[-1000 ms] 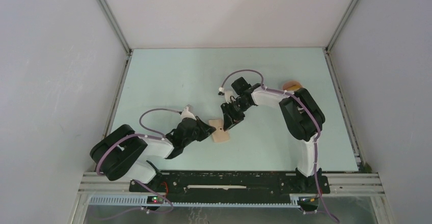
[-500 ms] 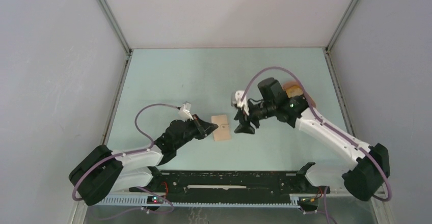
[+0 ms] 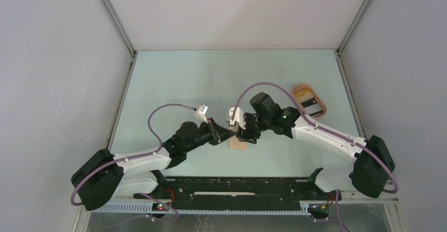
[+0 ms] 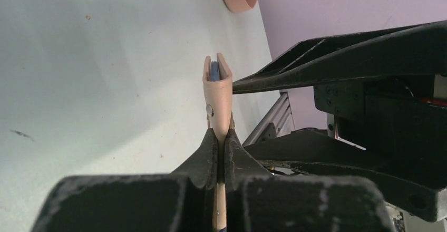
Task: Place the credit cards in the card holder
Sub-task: Pick up the card holder from the center of the board.
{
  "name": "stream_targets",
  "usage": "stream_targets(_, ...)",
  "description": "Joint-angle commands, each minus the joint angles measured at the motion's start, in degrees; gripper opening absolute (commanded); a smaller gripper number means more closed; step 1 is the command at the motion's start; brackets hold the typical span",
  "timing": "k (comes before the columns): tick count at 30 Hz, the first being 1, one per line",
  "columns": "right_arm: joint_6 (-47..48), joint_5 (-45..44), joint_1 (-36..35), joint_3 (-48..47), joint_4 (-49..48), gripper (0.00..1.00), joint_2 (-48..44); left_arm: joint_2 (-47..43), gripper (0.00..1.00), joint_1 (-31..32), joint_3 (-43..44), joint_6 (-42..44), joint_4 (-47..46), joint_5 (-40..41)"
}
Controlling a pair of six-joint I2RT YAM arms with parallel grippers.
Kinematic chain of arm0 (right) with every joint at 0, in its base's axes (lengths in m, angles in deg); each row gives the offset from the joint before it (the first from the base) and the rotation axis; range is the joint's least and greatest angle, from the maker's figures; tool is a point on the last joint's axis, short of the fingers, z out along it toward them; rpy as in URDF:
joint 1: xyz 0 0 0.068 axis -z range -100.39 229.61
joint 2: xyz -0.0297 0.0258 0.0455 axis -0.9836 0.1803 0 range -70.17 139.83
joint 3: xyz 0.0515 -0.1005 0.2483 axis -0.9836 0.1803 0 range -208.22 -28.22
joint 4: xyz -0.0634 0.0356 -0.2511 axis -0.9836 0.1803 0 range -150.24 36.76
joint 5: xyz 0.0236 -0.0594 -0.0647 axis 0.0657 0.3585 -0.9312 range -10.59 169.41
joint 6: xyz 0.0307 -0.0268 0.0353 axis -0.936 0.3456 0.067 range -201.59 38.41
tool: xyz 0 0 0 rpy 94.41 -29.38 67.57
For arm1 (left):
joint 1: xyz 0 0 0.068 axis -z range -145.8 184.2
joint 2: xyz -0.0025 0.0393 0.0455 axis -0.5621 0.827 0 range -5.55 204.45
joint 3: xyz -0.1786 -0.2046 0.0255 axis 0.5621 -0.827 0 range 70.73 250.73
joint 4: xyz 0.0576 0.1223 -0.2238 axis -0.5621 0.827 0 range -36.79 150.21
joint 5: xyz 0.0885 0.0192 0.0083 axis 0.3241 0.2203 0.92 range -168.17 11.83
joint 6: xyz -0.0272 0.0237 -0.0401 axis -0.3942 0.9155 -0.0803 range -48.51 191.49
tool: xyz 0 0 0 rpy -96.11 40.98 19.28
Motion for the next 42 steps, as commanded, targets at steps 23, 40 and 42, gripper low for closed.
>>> stream_targets(23,1.69,-0.79,-4.08,-1.69,0.2,0.08,4.1,-3.62,0.0,0.64,0.26,-4.3,-3.98,-0.23)
stream_targets(40,15.1,8.29,2.13,-3.32,16.19,0.39,1.59,-3.84,0.0,-6.06,-1.31,6.42,-1.76,-5.7)
stream_targets(42,15.18,9.57,3.06,-4.0,17.44,0.43,1.91,-4.82,0.0,-6.33,-1.29,9.28,-1.76,-6.32)
